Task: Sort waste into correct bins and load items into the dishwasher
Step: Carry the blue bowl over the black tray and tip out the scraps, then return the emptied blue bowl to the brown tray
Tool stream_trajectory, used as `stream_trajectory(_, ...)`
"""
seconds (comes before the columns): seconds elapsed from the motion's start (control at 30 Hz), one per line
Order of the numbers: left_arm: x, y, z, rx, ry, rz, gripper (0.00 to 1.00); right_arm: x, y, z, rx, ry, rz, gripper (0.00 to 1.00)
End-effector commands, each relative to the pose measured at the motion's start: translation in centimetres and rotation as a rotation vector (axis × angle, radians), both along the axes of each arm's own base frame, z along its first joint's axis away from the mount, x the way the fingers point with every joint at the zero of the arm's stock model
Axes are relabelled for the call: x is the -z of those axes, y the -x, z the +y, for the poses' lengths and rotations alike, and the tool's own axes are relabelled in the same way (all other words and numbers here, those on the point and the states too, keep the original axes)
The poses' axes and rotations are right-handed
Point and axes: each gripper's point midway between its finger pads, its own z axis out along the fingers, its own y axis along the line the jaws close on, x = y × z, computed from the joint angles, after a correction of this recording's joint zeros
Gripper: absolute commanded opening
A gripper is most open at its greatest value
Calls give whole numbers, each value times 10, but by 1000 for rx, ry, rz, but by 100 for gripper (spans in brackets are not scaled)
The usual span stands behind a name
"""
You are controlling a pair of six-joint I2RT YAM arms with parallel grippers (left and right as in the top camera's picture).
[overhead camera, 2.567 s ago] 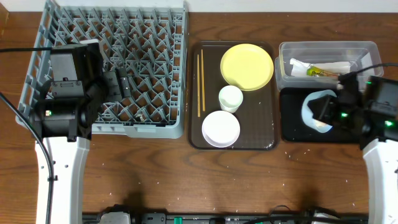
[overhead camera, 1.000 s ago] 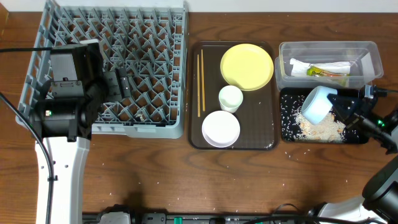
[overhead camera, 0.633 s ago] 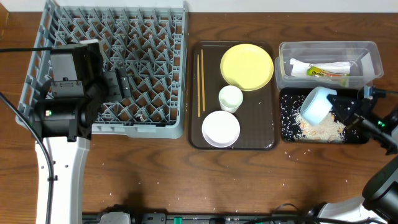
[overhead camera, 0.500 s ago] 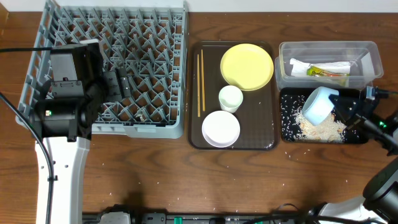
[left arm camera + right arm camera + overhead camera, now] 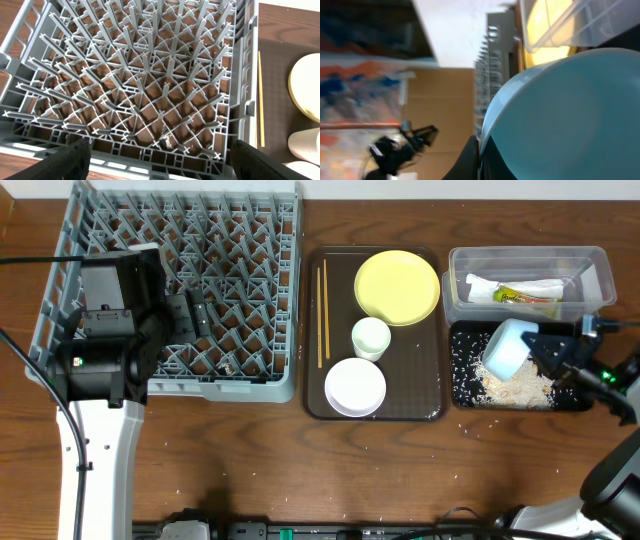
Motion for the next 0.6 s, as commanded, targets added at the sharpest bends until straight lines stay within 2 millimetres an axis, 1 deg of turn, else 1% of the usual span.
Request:
stream_trajectory(0.0, -7, -2, 2, 1, -8, -17, 91, -8, -2, 28, -84, 205, -51, 1)
stream_trajectory(0.07, -7, -2, 2, 1, -9, -17, 92, -9, -3, 44, -126, 328, -38, 1)
stream_trajectory(0.1, -7, -2, 2, 1, -8, -17, 91, -11, -4, 55, -149, 423, -26, 1)
stream_trajectory(0.17, -7, -2, 2, 1, -8, -17, 90, -16, -3, 72, -180, 546, -32, 1)
stream_trajectory(0.23, -7, -2, 2, 2, -9, -17, 91, -22, -2, 90, -210, 647, -48, 1)
stream_trajectory(0.3, -7, -2, 2, 1, -8, -17, 91, -23, 0, 110, -243, 750, -64, 1)
stream_trajectory(0.43, -7, -2, 2, 1, -8, -17, 90, -11, 7, 151, -317, 915, -60, 1)
stream_trajectory(0.57, -7, -2, 2, 1, -9, -17, 90, 12, 16, 177, -351, 1101, -16, 1)
